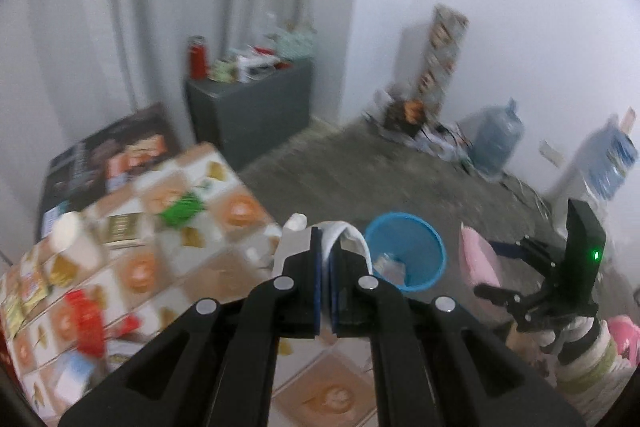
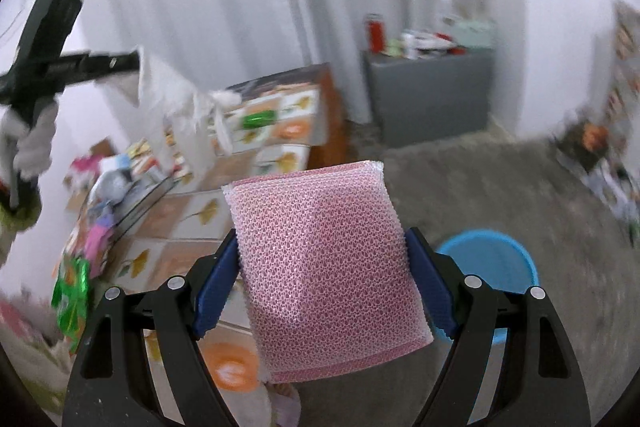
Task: Collect trash
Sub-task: 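Carry the sponge and glove to the blue wastebasket and release them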
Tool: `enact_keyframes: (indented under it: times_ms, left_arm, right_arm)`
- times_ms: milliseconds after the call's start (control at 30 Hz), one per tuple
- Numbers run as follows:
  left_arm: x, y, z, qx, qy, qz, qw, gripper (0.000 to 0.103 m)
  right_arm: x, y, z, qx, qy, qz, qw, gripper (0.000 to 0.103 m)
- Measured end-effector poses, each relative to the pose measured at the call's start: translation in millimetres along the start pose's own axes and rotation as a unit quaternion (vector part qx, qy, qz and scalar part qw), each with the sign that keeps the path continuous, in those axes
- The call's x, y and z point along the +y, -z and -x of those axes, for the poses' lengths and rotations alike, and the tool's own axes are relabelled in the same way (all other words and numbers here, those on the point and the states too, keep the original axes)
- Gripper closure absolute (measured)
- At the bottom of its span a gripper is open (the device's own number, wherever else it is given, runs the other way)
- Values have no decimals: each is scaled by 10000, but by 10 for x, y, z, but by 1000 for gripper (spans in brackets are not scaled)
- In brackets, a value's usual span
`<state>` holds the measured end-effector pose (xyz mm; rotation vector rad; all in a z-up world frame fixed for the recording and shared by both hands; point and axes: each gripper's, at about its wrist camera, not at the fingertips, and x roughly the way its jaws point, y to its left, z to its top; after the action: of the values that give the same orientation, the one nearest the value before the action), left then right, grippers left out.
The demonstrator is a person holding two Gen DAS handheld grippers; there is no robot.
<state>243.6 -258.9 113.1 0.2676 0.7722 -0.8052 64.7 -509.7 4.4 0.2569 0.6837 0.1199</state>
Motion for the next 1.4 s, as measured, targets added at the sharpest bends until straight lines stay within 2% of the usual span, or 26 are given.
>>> enact_keyframes:
  times_ms: [200,367,533,633,900,1000,1067,1100,1200,1400]
  left_arm:
    - [-419,-118,-769,575,446,-205,9971,100]
    - [-752,-186,-1442,1064,806,-107,9910,100]
    - [-1044,-142,-2076,1490,940,-98,9843,100]
    - [-1227,-85,-2462,1734,954,-117,9802,100]
    - [-1517,34,-3186,1848,893,7,9787,100]
    - [-1582,81,-3439,1994,880,62,9759,100]
    - [-1609,80,-3576,1979,912,96,9759,100]
    - [-1618,70,-3647,1918,946,138,9768,96]
    - [-1608,61,-3732,1789,895,190,9796,68]
    - [-1548,57,-3611,1657,1027,202,9806,62]
  right_arm:
    - [-536,180,-78,-16,268,-1024,9944,27]
    - [-939,314,-202,-39,400,-1737,9840,27]
    - [-1272,426,-280,-150,440,-2227,9738,27]
    - [-1526,451,-387,-176,421,-2647,9632,26]
    - [-1949,391,-661,-150,558,-3108,9487,24]
    - [-2054,342,-833,-16,758,-3093,9479,22]
    - [-2143,339,-963,76,1035,-3121,9444,20]
    - [-2170,349,-1003,102,1112,-3112,9437,19]
    - [-2217,401,-1102,224,1386,-3058,9417,15]
    - [-2193,519,-1056,235,1541,-3028,9402,15]
